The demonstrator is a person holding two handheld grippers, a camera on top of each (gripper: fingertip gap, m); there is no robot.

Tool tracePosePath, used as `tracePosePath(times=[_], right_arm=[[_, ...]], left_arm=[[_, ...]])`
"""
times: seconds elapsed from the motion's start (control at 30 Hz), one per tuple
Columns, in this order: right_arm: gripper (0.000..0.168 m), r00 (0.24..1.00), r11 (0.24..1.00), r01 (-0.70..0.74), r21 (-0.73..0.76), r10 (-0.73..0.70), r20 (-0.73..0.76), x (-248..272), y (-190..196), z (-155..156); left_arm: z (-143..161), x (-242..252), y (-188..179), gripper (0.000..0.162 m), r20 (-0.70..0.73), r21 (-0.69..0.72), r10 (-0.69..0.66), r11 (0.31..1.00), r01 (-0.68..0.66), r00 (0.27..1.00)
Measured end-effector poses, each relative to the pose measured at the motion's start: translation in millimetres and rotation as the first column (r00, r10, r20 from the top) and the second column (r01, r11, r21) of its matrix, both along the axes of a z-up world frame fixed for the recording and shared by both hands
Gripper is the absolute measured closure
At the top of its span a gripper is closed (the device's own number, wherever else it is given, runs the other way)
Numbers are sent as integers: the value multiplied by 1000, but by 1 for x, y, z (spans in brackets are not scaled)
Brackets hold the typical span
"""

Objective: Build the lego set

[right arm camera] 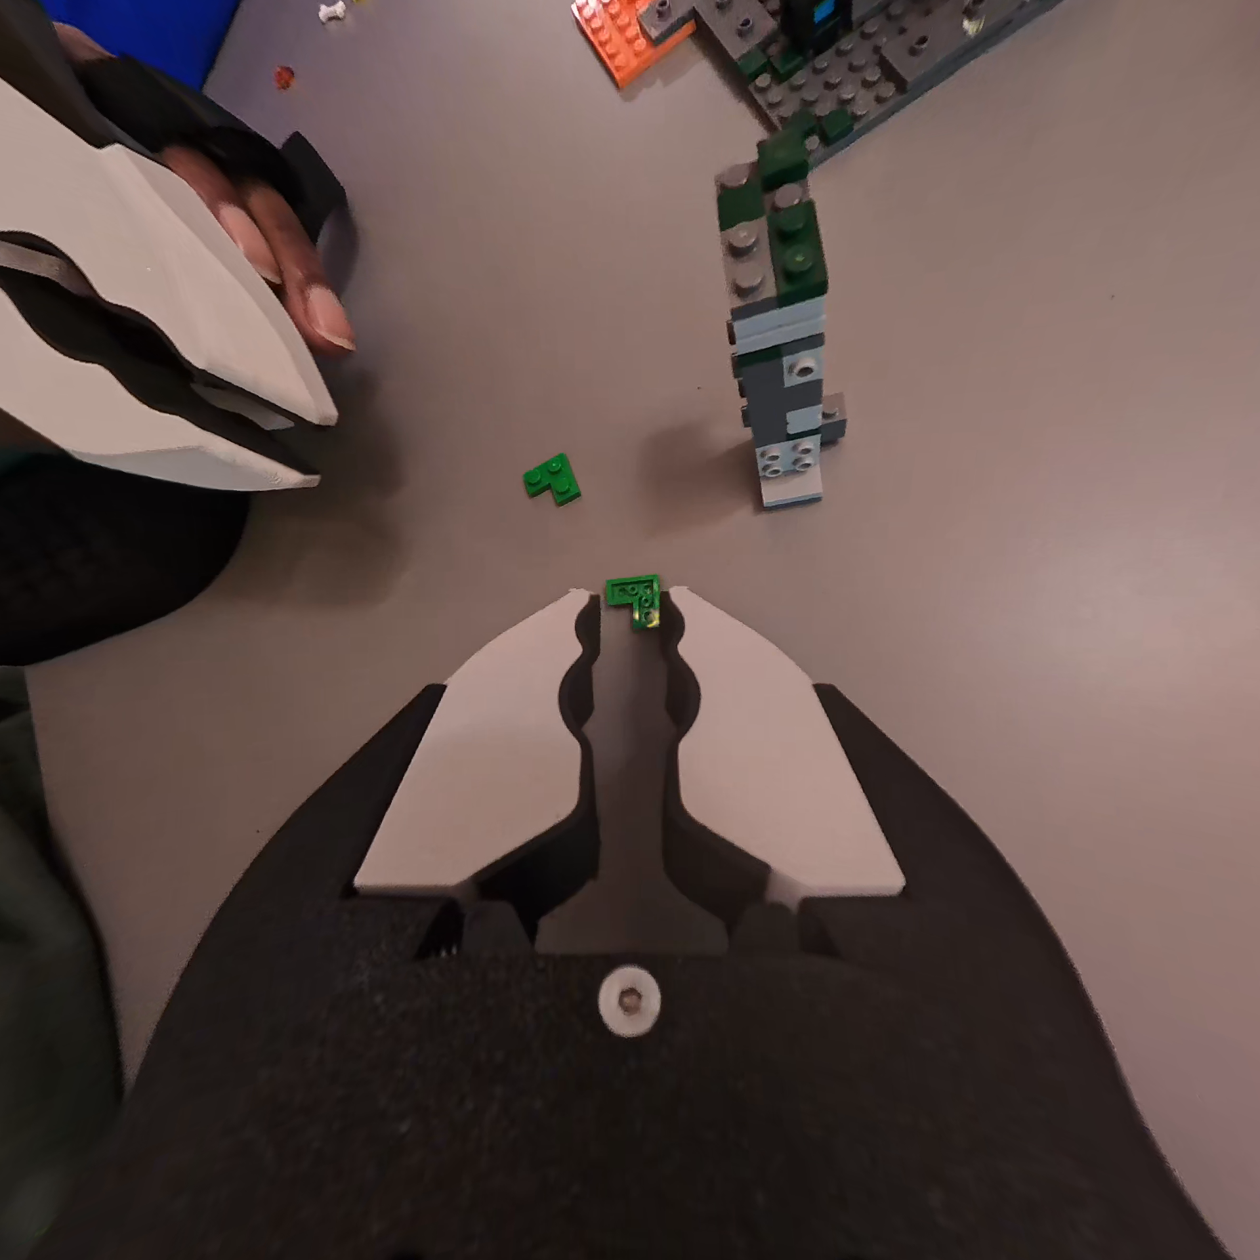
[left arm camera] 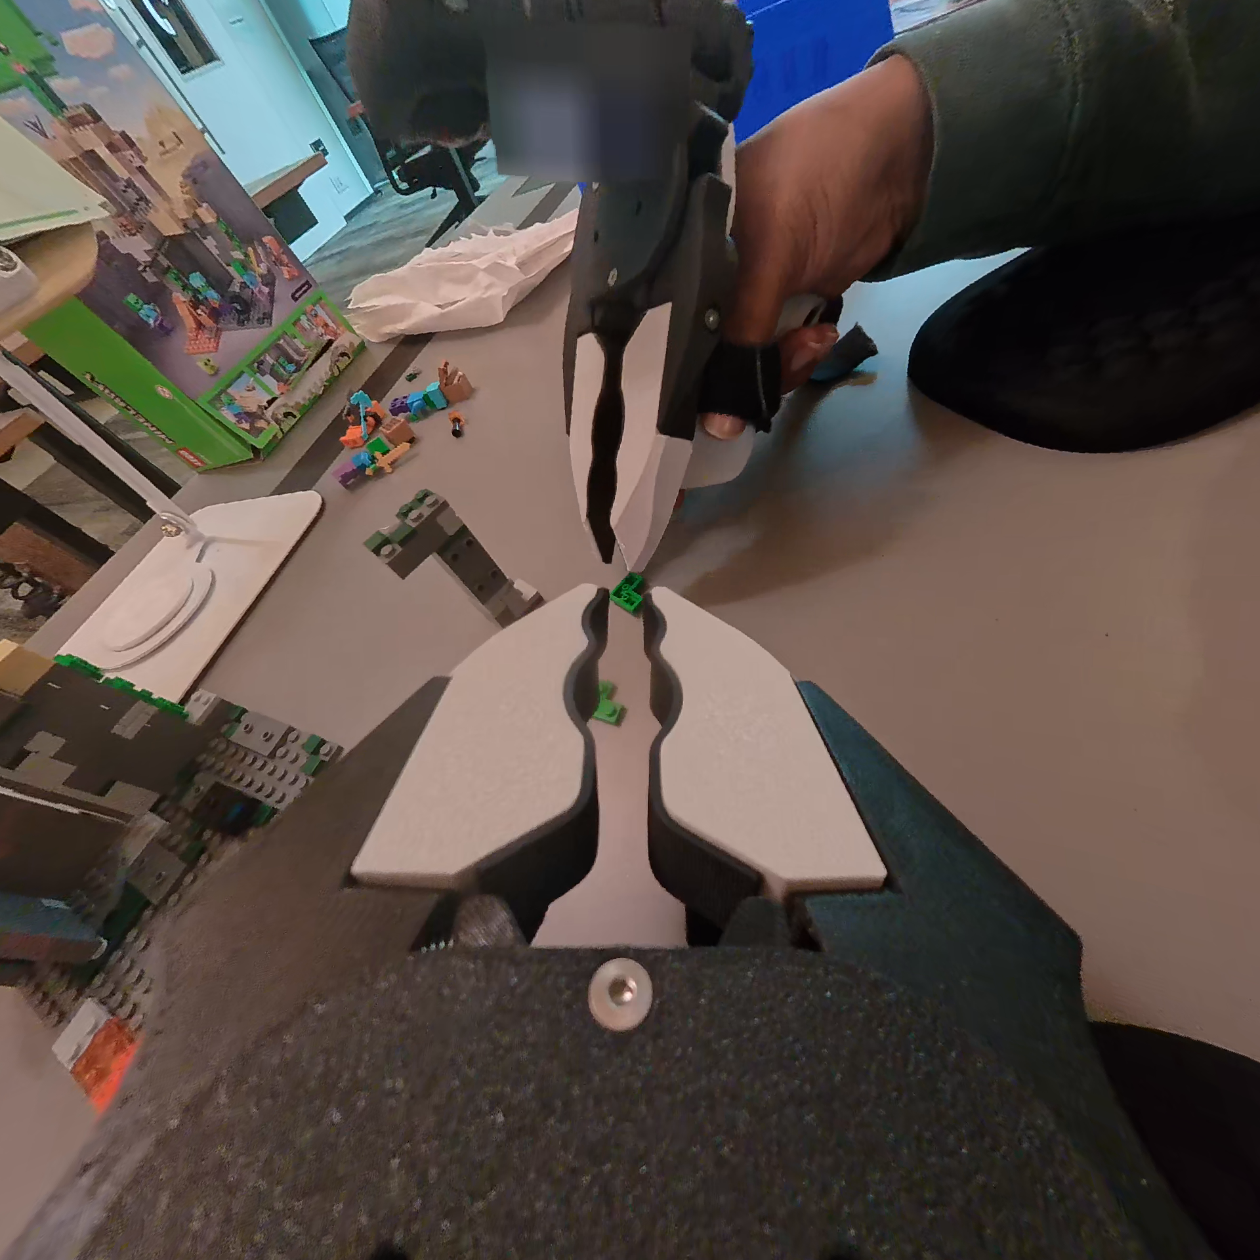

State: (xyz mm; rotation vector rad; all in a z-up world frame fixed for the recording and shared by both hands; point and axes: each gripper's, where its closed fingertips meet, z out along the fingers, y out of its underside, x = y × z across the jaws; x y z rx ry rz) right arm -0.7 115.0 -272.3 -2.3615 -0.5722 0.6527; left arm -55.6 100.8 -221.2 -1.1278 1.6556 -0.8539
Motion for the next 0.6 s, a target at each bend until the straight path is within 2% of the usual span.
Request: tracePosePath(times=[0.13,0.3,0.6], right_arm=[[147,999,992,-8,126,12,-30,0,5,18],[137,999,965,-27,262,19,34,5,8,28],[134,980,957,-140,253,98,174,-3,-2,9]], left_arm=[[-1,1,3,153,-2,6,20,1000,-20,1000],[-4,1,5,153,-12,2,33,999,-33,999],[-13,2,13,153,-43,12,78,997,-78,996]])
